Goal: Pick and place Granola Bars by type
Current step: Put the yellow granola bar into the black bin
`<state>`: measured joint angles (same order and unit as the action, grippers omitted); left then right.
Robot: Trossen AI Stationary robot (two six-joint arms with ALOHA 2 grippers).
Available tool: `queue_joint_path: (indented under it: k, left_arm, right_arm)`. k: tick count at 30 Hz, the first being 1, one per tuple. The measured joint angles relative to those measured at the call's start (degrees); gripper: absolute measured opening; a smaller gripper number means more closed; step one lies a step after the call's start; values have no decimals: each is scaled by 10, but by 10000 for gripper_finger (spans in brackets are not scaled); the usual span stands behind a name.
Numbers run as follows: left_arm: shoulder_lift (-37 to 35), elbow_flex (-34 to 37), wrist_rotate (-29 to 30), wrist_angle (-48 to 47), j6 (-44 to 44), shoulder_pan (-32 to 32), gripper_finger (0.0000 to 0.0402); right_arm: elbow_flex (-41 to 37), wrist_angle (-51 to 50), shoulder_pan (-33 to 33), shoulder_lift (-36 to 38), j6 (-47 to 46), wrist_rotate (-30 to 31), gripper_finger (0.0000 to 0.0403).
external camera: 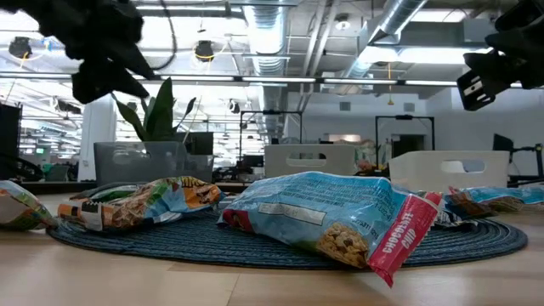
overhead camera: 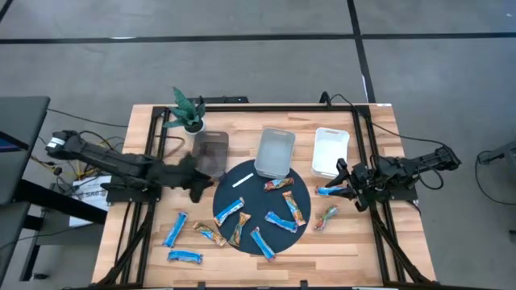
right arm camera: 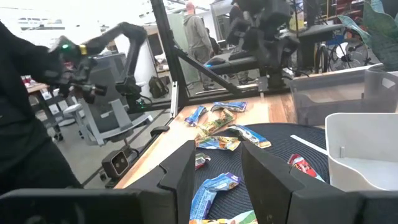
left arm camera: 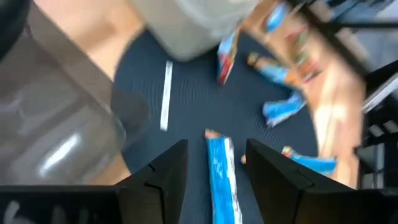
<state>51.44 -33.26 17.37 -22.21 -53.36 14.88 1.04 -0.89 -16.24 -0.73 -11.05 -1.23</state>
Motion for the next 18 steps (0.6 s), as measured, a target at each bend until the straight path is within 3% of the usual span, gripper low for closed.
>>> queue_joint_path:
  k: [9,14,18]
  left_arm:
    - [254,-110,-171,-15,5,-34,169]
    - [332,-136,-237,-15,12,-31,186]
    - [363,-147,-246,-14,10,-21,197]
  right_arm:
    - [0,0,0,0,0,0,122]
    - [0,0,0,0,0,0,122]
    - [0,0,0,0,0,0,122]
